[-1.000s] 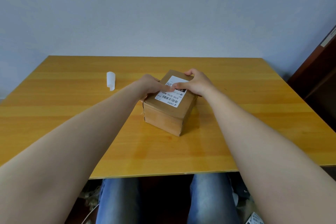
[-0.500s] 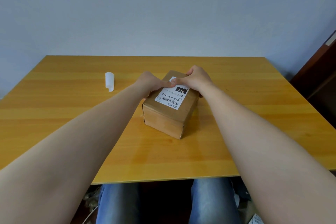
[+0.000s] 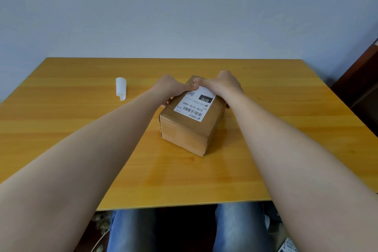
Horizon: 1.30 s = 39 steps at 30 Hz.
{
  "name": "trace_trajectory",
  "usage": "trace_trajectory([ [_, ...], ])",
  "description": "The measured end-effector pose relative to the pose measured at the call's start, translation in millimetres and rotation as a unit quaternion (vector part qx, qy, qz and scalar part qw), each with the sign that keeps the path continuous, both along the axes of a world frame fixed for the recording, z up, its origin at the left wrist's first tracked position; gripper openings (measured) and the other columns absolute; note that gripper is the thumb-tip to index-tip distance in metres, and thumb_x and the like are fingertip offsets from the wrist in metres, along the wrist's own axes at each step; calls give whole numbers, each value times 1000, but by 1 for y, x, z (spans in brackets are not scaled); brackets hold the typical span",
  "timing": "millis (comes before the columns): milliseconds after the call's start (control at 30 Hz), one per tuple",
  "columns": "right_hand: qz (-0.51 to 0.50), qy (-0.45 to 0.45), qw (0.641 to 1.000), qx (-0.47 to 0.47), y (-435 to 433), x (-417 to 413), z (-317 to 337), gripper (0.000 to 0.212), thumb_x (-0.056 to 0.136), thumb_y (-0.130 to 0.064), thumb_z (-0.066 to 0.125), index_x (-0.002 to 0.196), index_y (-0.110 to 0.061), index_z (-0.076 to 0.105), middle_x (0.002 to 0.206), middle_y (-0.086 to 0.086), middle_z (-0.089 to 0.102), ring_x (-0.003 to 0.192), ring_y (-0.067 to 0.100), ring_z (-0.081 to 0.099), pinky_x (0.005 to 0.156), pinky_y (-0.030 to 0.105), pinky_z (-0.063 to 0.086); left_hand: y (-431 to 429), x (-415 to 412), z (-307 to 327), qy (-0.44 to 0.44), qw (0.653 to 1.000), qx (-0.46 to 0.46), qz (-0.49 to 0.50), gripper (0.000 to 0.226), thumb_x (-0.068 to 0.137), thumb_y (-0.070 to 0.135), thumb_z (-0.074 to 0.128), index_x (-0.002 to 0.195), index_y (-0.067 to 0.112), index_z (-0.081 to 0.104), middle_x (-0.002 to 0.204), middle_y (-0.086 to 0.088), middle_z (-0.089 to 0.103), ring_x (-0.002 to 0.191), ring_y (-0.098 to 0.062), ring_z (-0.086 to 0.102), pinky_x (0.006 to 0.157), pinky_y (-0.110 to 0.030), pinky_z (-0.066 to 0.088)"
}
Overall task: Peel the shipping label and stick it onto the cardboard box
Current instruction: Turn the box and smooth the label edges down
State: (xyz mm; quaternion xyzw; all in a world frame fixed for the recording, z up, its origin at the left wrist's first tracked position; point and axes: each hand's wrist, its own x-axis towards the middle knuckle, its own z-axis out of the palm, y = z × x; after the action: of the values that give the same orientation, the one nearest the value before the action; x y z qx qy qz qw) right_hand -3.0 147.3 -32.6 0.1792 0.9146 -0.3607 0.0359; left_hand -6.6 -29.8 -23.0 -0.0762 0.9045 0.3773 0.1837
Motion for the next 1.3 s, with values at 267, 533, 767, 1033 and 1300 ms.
trace_trajectory([
  [267,0,10,999,37,-1,0,-2,79,68,-84,68,114,-20,60,108,-3,67,101,28,64,78,38,48,0,5,2,-28,999,34,16,74,73,69,80,108,6,64,87,-6,71,73,-21,67,54,-33,48],
  [533,32,17,999,-25,3,7,-4,50,93,-68,59,104,-19,61,114,0,69,107,25,65,93,39,53,-4,19,4,-24,999,36,13,69,89,68,63,117,6,63,103,-9,72,80,-26,67,62,-41,55],
  [767,53,23,994,-97,7,31,1,45,95,-61,65,114,-21,68,102,-7,66,95,18,62,66,28,43,-7,55,36,-196,974,-48,-100,93,70,69,82,140,17,47,139,-12,55,125,-43,57,85,-73,54],
  [1033,36,10,999,-21,7,44,-1,73,86,-74,61,137,-21,64,134,1,69,120,27,64,100,40,53,-15,58,31,-124,992,-16,-15,109,72,44,93,159,34,28,153,-12,39,128,-49,52,69,-59,64],
  [1300,-16,-42,998,54,-7,51,-1,108,81,-86,56,155,-12,34,153,10,53,139,36,53,92,42,46,-11,50,6,43,995,28,91,107,76,57,84,153,11,26,143,-15,49,121,-33,57,90,-43,54],
])
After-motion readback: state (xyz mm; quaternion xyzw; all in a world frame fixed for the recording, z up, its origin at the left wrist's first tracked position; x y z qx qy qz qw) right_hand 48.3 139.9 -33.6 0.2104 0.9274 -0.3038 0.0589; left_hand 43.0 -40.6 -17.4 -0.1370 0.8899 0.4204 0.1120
